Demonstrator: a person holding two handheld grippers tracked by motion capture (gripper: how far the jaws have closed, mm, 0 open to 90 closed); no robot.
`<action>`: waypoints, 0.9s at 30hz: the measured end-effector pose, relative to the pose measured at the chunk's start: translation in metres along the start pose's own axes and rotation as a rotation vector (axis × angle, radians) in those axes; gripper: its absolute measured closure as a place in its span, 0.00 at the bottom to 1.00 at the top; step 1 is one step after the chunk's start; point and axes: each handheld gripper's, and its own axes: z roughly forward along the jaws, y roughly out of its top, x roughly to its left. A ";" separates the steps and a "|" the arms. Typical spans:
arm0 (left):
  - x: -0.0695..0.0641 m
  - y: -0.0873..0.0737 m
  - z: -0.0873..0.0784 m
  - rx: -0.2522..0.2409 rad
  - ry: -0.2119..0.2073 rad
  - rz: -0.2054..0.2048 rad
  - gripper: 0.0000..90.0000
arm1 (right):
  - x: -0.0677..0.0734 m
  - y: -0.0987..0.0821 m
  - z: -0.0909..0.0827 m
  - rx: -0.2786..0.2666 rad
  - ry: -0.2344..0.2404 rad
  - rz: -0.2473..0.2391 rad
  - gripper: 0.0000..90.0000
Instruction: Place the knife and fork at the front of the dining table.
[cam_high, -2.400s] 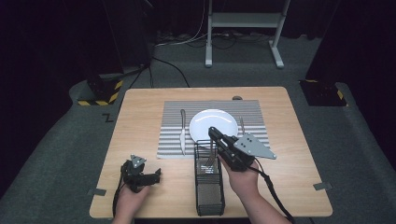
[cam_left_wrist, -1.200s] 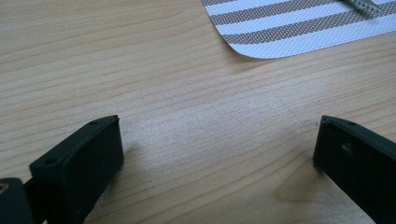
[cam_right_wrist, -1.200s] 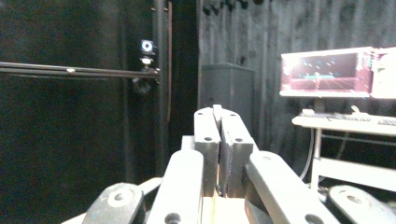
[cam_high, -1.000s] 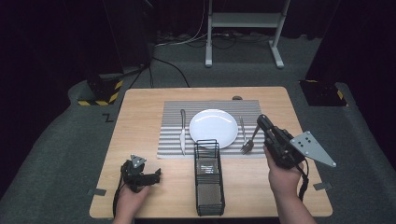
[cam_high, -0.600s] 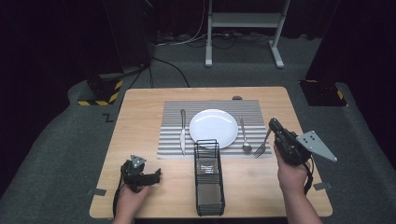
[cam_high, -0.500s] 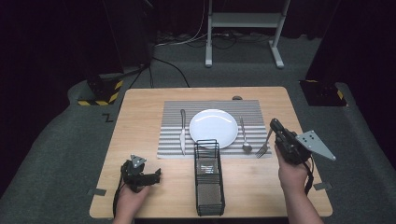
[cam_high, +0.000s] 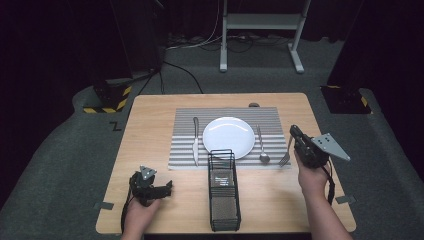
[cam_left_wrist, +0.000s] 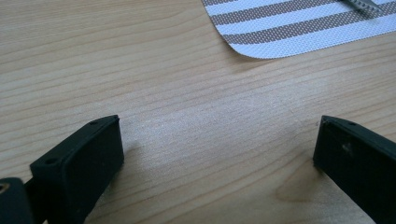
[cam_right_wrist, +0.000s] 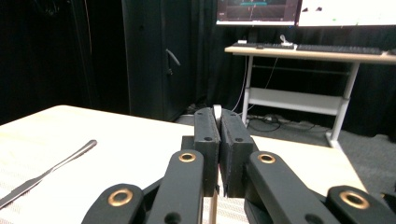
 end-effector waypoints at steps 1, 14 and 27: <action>0.000 0.000 0.000 0.000 0.000 0.000 0.02 | -0.001 -0.001 0.002 0.005 0.004 0.007 0.96; 0.000 0.000 0.000 0.000 -0.001 0.000 0.02 | 0.005 0.000 0.017 0.010 0.005 -0.020 0.96; 0.000 0.000 0.000 0.000 -0.001 0.000 0.02 | 0.006 -0.003 0.062 0.085 0.003 -0.010 0.96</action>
